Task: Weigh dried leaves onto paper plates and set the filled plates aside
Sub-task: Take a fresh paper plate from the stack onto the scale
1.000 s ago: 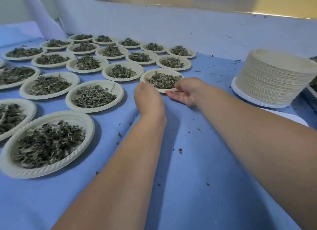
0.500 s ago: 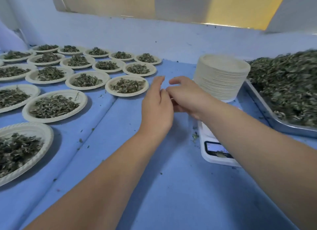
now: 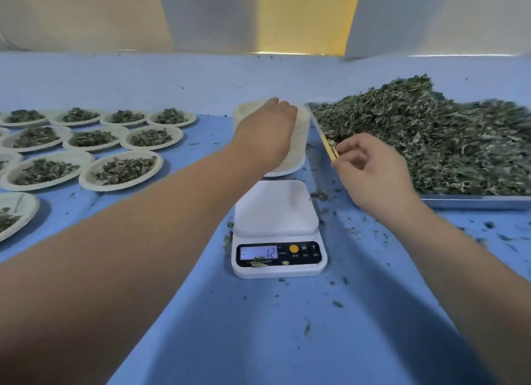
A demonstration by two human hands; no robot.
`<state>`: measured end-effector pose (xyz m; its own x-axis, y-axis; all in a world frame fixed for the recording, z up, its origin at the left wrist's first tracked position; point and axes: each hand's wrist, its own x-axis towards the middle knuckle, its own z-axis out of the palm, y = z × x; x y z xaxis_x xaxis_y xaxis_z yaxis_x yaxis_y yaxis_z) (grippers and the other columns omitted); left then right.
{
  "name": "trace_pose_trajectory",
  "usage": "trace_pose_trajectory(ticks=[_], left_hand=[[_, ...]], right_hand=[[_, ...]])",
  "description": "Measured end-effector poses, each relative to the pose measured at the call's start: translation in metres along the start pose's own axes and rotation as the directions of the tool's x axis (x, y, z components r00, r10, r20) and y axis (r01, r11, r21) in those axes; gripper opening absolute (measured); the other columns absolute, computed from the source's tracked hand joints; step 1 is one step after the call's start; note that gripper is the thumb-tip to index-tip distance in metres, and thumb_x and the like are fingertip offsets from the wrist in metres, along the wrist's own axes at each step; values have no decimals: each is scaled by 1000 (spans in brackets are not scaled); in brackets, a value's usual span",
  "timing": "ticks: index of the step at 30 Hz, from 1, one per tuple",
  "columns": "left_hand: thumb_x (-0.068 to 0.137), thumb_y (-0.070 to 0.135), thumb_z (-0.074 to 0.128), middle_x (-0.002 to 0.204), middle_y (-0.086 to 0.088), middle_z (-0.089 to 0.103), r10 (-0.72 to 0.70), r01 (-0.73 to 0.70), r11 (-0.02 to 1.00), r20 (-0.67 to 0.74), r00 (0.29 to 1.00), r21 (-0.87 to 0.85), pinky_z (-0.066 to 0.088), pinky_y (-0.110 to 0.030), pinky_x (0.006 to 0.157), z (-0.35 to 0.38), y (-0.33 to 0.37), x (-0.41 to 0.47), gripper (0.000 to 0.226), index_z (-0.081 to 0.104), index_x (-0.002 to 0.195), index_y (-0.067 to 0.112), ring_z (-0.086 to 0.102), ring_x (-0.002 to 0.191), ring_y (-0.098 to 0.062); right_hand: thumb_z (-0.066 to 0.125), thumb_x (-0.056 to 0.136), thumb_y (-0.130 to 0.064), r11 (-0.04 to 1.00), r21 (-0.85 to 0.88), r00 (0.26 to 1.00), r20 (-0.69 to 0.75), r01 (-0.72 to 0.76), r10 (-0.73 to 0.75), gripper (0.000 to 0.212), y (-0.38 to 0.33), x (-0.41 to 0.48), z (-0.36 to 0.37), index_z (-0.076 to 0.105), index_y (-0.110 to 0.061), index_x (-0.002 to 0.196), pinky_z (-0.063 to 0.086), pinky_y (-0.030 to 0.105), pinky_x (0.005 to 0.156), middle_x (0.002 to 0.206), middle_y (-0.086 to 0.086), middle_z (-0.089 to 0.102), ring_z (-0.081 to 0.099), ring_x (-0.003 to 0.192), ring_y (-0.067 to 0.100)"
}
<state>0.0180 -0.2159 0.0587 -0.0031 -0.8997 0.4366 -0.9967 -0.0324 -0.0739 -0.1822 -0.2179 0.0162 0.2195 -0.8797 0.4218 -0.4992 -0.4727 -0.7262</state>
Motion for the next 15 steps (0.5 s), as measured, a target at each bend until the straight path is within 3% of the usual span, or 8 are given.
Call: trace_pose_trajectory(ticks=[3,6,9,12,15], left_hand=[[89,-6,48,120,-14,61,17,-31,989,101,995,141,43,-40,76,7,0,15,35,60,119,6,57,115,-33],[92,-1,50,110,-13,61,13,-40,979,134,991,199,37,-37,71,10,0,18,31,59,120,9,59,103,-34],[91,-3,49,87,-6,45,40,-77,958,138,990,274,33,-38,64,11,1,19,29,56,117,8,47,84,-29],[90,-4,53,78,-3,37,71,-121,929,152,986,351,31,-37,60,10,3,22,28,56,115,7,44,80,-28],[91,-3,54,72,-1,31,93,-136,918,133,987,371,23,-34,53,10,2,25,26,57,114,8,44,80,-28]], right_hand=[[49,94,-21,993,-120,1000,-27,-14,11,20,29,5,-15,60,-31,108,56,36,69,87,-9,70,64,77,14],[52,94,-20,986,-166,1000,7,-17,19,22,54,8,-23,58,-29,113,47,25,61,91,-16,67,60,74,5],[56,92,-18,984,-175,999,43,14,-7,21,68,6,-20,55,-33,108,40,18,59,93,-20,65,58,71,-2],[57,92,-19,976,-209,997,63,53,-40,22,73,7,-15,57,-29,111,36,20,54,97,-15,66,54,56,-5],[57,93,-19,976,-202,995,69,88,-75,23,75,7,-13,59,-27,114,34,20,53,100,-13,66,53,56,-11]])
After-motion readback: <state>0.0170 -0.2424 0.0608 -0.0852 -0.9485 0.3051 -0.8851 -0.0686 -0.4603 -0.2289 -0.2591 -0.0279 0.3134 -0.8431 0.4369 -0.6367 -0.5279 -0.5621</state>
